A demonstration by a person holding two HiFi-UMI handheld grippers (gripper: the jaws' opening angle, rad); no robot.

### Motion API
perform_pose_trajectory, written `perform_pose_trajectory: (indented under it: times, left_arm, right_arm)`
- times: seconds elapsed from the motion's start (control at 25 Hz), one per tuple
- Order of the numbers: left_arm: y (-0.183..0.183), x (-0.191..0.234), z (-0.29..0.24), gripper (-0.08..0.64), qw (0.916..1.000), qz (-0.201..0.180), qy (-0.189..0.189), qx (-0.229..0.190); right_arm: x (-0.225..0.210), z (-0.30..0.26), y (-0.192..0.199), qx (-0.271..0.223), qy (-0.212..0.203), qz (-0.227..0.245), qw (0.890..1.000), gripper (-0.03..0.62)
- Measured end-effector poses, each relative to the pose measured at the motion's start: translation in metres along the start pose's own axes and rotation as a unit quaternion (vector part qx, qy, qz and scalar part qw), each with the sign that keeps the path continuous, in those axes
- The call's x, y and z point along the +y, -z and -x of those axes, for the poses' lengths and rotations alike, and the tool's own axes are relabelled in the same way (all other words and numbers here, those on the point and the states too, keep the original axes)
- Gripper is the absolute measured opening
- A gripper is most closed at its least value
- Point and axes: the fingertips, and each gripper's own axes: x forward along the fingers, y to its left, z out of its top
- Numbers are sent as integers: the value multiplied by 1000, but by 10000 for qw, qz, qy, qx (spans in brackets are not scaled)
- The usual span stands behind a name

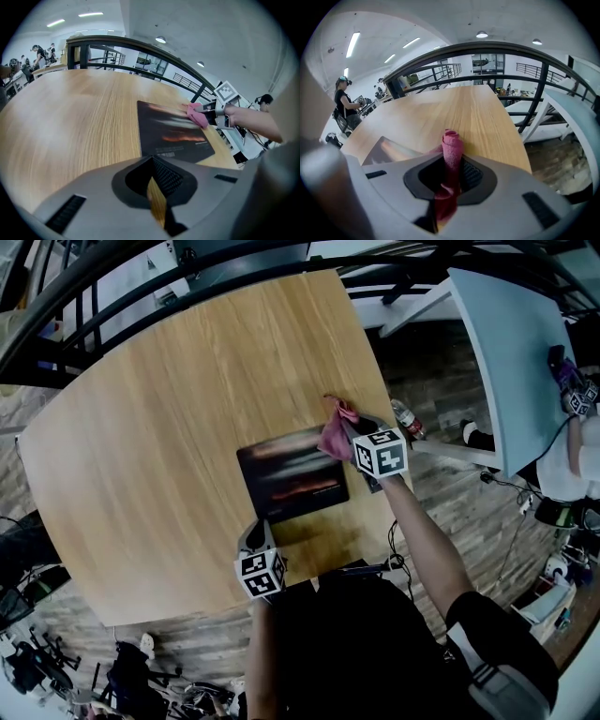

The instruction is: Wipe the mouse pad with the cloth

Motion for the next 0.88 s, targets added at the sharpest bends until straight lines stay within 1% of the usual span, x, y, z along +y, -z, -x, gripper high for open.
perform_pose_trajectory:
  times: [0.08, 0.2, 0.32, 0.44, 0.48, 0.56, 0.68, 0.8, 0.88]
  left_arm:
    - [-1, 0, 0, 23, 10000, -7, 18, -7]
    - [-1, 3, 0, 23, 10000, 5, 53, -46]
    - [1, 3, 0, 23, 9999, 15, 94, -83]
    - [3, 0, 0, 23, 9998, 25, 155, -120]
    - [4, -1, 0, 23, 9998, -3, 173, -115]
    - [3, -2, 0, 23, 9997, -58, 206, -112]
    - [5, -5, 0, 23, 9996, -30, 266, -110]
    - [2, -6, 2, 23, 9994, -1, 313, -157]
    - [1, -4, 2, 23, 9993, 41, 333, -167]
  right_arm:
    - [2, 8, -5, -91, -15, -86, 9999, 66]
    - [27, 26, -21, -414, -287, -128, 9986, 66]
    - [74, 43, -37, -680, -714, 119, 9951, 66]
    - [133, 54, -43, -735, -1197, 532, 9887, 66]
    - [155, 57, -43, -726, -1415, 584, 9855, 66]
    - [195, 58, -42, -666, -1905, 466, 9783, 66]
    - [242, 54, -34, -423, -2513, -2, 9670, 66]
    - [276, 37, -18, -91, -2838, -342, 9582, 66]
    - [287, 20, -7, 104, -2851, -422, 9575, 66]
